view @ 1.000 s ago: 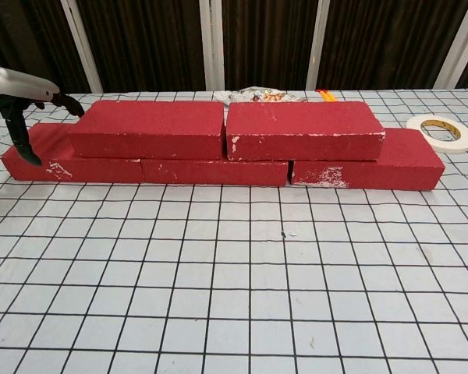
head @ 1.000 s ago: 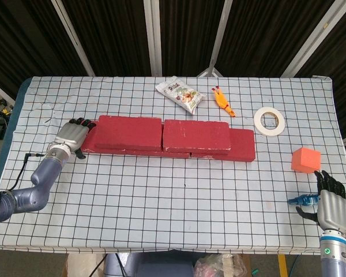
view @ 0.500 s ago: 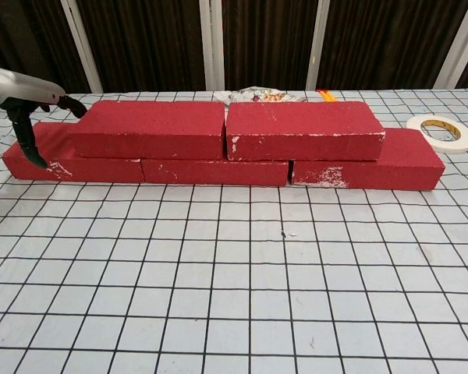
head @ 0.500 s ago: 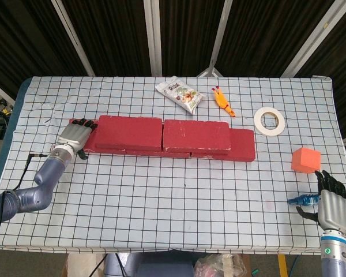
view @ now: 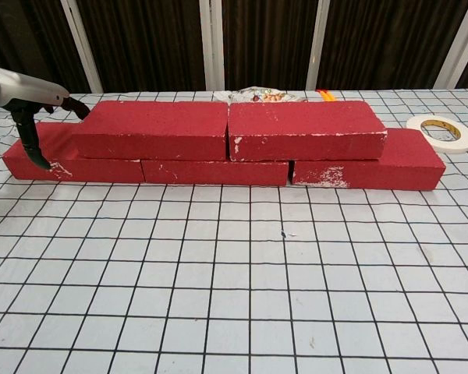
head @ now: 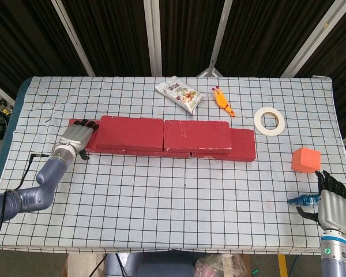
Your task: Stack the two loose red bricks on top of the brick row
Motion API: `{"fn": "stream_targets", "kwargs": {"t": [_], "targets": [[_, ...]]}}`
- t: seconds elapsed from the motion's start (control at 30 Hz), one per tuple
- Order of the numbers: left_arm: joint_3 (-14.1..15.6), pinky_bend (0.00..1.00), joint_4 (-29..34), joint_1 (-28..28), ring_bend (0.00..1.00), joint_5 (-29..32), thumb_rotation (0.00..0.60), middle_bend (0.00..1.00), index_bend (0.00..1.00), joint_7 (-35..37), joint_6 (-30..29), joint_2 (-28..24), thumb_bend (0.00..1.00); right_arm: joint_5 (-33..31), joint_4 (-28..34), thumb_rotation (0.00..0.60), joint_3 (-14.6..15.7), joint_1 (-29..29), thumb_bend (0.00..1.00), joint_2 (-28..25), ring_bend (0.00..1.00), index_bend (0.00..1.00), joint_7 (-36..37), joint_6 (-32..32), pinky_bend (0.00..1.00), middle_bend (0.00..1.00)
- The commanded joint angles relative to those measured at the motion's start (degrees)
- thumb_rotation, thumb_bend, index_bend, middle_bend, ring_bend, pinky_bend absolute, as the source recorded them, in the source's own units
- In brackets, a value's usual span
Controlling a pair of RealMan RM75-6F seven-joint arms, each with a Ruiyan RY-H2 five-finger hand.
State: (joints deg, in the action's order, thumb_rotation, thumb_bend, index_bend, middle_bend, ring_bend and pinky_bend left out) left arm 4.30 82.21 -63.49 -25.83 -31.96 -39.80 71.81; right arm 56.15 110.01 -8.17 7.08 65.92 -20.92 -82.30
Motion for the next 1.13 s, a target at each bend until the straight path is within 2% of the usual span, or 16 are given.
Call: {"fn": "stream_targets", "kwargs": {"t": [0.03,0.3,0.4,0.47,0.53,0.6,0.7,0.8,0.93,1.07,1.13], "targets": [[0.01,0.10,0.11,-0.03,0.00,-0.01,0.600,0.05,0.12,0.03,0.06,-0.06,0.00,-0.04,-0.03,0.600,-0.02,0.01,0.19,0.02,0.00,0.08,-0.01,-0.03,0.00,0.03],[1.14,0.09,4.34,-0.46,0.00,2.92,0.600,0.04,0.11,-1.27,-1.74,-3.97,0.00,0.20,0.04,0.600,0.14,0.06,0.19,0.17,0.00,0.08,-0.21,-0.02,0.00,0.03],[1.57,0.09,9.49,-0.56,0.00,5.54,0.600,0.02,0.10,-1.24,-2.84,-8.11,0.00,0.21,0.05,0.600,0.17,0.10,0.19,0.22,0.00,0.08,-0.20,0.06,0.00,0.03],[0.29,0.09,14.97,1.27,0.00,4.49,0.600,0.02,0.10,2.25,-4.65,-11.84,0.00,0.23,0.04,0.600,0.19,0.17,0.19,0.26,0.00,0.08,-0.18,0.22,0.00,0.03],[-1.08,0.09,20.20,5.55,0.00,-1.08,0.600,0.02,0.09,7.59,-8.27,-14.73,0.00,0.49,0.06,0.600,0.32,0.26,0.19,0.32,0.00,0.08,-0.08,0.48,0.00,0.03],[-1.17,0.09,24.17,11.53,0.00,-10.48,0.600,0.02,0.09,12.80,-13.91,-16.30,0.00,1.36,-0.12,0.600,0.57,0.33,0.19,0.45,0.00,0.08,0.10,0.59,0.00,0.03],[1.17,0.09,26.28,20.34,0.00,-23.27,0.600,0.02,0.09,17.61,-24.02,-15.57,0.00,3.56,-0.76,0.600,1.20,0.36,0.19,1.02,0.00,0.08,-0.24,0.03,0.00,0.03],[4.45,0.09,24.97,28.05,0.00,-32.61,0.600,0.02,0.09,19.44,-32.95,-12.74,0.00,5.94,-1.46,0.600,1.94,0.29,0.19,1.73,0.00,0.08,-0.90,-0.81,0.00,0.03],[6.87,0.09,21.28,36.00,0.00,-39.65,0.600,0.02,0.09,18.88,-42.02,-8.05,0.00,8.34,-2.16,0.600,2.51,0.00,0.19,2.78,0.00,0.08,-1.94,-2.36,0.00,0.03],[7.51,0.09,18.09,42.01,0.00,-44.53,0.600,0.02,0.09,17.58,-48.78,-4.00,0.00,10.38,-2.15,0.600,3.03,-0.51,0.19,3.16,0.00,0.08,-2.19,-3.52,0.00,0.03],[7.23,0.08,16.88,43.52,0.00,-45.98,0.600,0.02,0.09,17.17,-50.21,-2.87,0.00,11.02,-2.17,0.600,3.19,-0.71,0.19,3.10,0.00,0.08,-2.00,-3.74,0.00,0.03]]}}
